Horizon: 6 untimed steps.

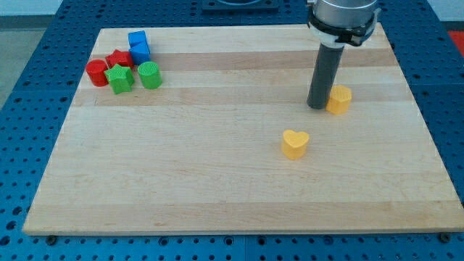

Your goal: Push the yellow hexagon to top right

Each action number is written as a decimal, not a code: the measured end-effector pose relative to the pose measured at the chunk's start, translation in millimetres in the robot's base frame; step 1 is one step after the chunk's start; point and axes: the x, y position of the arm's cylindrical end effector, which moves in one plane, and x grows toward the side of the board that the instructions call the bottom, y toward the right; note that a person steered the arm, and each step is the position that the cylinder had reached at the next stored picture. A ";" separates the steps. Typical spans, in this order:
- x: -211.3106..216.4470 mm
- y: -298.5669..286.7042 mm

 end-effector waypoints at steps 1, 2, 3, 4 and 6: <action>47.0 -22.2; 52.2 -9.6; 52.2 13.7; 35.8 30.8; -45.4 38.9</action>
